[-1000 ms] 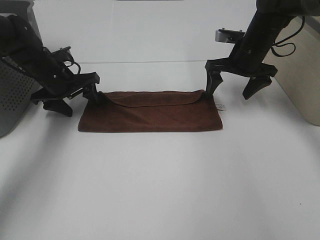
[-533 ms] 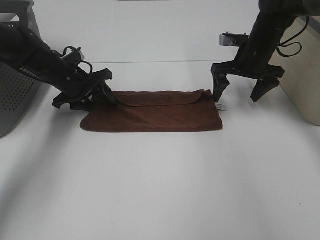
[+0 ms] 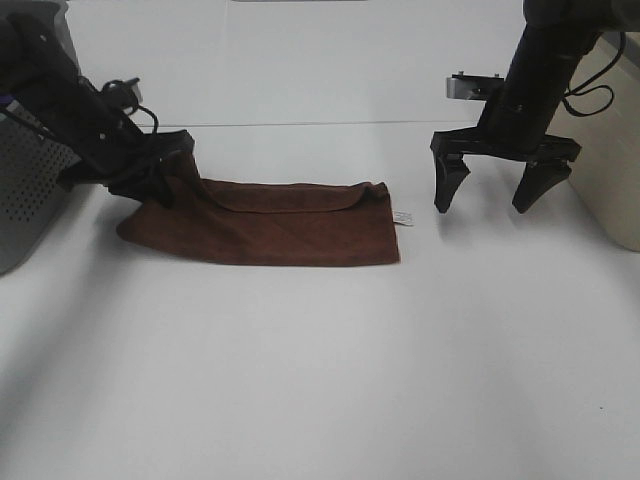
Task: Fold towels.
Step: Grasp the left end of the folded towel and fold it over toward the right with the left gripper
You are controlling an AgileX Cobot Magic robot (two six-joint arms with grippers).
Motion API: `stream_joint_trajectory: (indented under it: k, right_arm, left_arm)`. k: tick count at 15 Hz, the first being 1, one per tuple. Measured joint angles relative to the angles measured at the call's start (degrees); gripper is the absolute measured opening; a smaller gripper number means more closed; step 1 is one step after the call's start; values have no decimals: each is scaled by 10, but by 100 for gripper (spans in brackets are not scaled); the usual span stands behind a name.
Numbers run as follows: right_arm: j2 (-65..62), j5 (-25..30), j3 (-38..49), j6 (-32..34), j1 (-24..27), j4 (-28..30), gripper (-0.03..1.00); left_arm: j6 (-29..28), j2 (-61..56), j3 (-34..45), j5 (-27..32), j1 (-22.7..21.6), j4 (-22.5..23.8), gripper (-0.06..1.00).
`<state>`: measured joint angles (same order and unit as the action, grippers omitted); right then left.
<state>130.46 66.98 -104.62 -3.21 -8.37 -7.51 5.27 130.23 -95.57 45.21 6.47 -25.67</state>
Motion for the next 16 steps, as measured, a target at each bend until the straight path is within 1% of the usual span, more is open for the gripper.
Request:
stream_joint_trajectory:
  k: [1,3,5,7,8,10,12,13,14,15,16]
  right_arm:
    - [0,1,0,0,0,0,97]
    - [0,2,0,0,0,0,97]
    - [0,2,0,0,0,0,97]
    - [0,2,0,0,0,0,97]
    - [0,2,0,0,0,0,97]
    - [0,2,0,0,0,0,97]
    - [0,2,0,0,0,0,97]
    - [0,2,0,0,0,0,97]
    - [0,2,0,0,0,0,97]
    - [0,2,0,0,0,0,97]
    - [0,2,0,0,0,0,97]
  left_arm:
    - [-17,-8,-18,14,-1,17,3]
    - [-32,-12,-51,50,11,19,3]
    - [-45,-12,-79,63,44,-14,3]
    - [-49,-14,-91,48,84,-54,3]
    - [-49,-14,-91,34,103,-62,3]
    - [-49,-11,-91,-9,141,-66,3]
    - [-49,-1,-91,-45,167,-68,3]
    - [-49,8,-91,-53,178,-73,5]
    - [-49,18,-91,-58,185,-78,10]
    - [-49,28,-91,-68,191,-85,19]
    - [-49,33,-91,-78,195,-93,30]
